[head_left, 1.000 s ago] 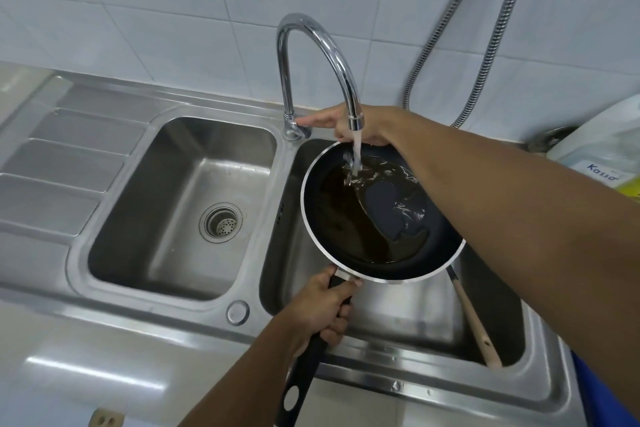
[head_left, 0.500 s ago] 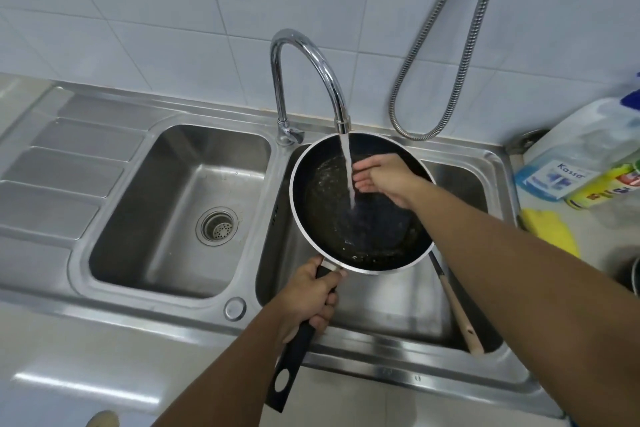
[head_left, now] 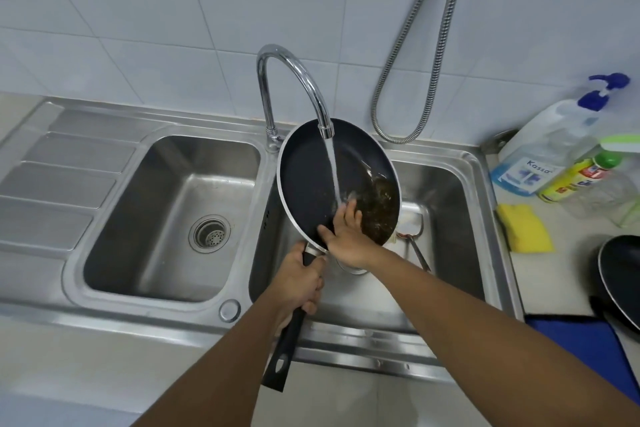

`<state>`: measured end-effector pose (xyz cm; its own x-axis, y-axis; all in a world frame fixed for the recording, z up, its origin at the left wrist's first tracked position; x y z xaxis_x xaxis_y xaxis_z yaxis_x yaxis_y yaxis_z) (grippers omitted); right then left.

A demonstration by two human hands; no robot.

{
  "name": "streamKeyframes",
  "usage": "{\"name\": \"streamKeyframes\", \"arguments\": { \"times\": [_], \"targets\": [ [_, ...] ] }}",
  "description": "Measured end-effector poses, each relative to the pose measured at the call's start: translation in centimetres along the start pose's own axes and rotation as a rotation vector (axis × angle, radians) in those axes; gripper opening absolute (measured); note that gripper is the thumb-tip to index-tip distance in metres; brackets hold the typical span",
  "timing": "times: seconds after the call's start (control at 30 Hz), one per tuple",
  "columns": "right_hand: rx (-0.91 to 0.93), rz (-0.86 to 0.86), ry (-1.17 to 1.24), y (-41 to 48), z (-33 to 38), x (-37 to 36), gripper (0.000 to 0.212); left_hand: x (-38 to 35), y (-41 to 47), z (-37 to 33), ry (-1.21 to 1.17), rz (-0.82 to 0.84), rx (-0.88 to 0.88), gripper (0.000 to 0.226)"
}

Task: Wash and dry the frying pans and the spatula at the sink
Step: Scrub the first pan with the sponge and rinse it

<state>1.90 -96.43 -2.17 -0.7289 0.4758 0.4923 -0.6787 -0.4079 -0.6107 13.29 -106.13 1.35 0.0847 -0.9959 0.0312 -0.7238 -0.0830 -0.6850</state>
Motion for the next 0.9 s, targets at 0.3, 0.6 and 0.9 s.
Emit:
{"name": "streamKeyframes", "arguments": {
  "times": [0.3,0.6,0.9],
  "targets": [
    [-0.053,-0.181,-0.071,2.2,-1.7,4.4,0.082,-0.2,-1.1,0.3,0.007,0.042,0.013,0.013],
    [0.331,-0.062,-0.191,0.5,1.3,2.7,0.075,-1.5,-0.5,-0.5,-0.019,0.059,0.011,0.015],
    [0.148,-0.024,-0.355,-0.2,-5.1,5.5,0.074,-1.4,-0.4,0.1,-0.006,0.060,0.049,0.019]
  ]
}}
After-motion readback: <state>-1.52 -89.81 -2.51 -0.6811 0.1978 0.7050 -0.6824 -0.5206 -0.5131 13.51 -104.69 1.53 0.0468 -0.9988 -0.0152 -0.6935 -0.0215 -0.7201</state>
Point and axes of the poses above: each hand's wrist, its own y-axis towards the middle knuckle, its own x-axis out of the back of the hand, z = x × y, the point moved 2 cm from there along y, towards the middle knuckle, and after that the axes turned 8 degrees about y, right-handed, at the moved point
